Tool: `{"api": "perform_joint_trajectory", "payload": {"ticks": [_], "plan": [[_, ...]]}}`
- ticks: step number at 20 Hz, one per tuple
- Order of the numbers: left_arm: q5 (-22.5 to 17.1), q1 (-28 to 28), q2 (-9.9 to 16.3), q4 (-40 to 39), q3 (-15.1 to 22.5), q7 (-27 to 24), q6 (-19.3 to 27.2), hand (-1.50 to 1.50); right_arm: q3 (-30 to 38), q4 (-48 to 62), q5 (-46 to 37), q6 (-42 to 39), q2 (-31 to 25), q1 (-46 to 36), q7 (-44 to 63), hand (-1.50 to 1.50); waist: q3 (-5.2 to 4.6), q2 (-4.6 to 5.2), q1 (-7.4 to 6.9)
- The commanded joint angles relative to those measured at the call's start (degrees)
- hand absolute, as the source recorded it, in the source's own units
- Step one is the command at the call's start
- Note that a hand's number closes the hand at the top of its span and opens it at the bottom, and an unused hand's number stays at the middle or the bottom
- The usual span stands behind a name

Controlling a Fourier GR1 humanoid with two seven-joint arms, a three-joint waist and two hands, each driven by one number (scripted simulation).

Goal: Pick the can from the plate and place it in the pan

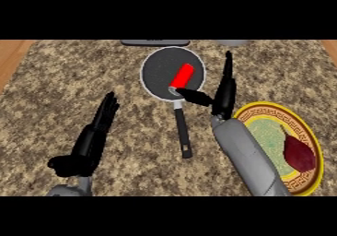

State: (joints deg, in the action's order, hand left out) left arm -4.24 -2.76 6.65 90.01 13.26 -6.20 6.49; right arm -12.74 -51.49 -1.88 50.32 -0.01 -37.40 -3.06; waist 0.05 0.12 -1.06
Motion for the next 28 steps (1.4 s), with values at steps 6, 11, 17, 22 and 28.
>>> {"api": "perform_joint_trajectory", "payload": {"ticks": [6, 11, 17, 22, 28], "plan": [[1.4, 2.7, -1.4, -0.1, -1.1, -2.2, -1.4, 0.00, -12.3, -9.7, -1.9, 4.9, 0.0, 9.1, 2.9, -1.50, -0.06, -0.22, 0.93], [-0.5, 0.2, 0.3, -0.3, -5.6, 1.1, -4.1, 0.00, -10.0, -13.5, -7.2, -0.1, -1.5, 12.0, 7.0, -1.50, -0.07, -0.19, 1.09], [2.5, 1.9, -2.8, -2.0, -3.9, -2.7, -3.3, 0.00, -15.4, -11.9, -8.7, 6.9, 0.0, 12.4, 9.3, -1.50, -0.06, -0.15, 0.88], [1.1, 2.3, -1.3, 3.4, -5.4, 2.8, -5.6, 0.00, -8.2, -10.9, -13.6, 0.4, -0.1, 10.8, 10.3, -1.50, -0.05, -0.14, 0.84], [4.3, -0.7, -4.2, 1.4, -4.1, 3.4, -3.0, 0.00, -12.0, -8.9, -18.6, 5.7, 0.0, 11.4, 12.7, -1.50, -0.05, -0.14, 0.90]]}}
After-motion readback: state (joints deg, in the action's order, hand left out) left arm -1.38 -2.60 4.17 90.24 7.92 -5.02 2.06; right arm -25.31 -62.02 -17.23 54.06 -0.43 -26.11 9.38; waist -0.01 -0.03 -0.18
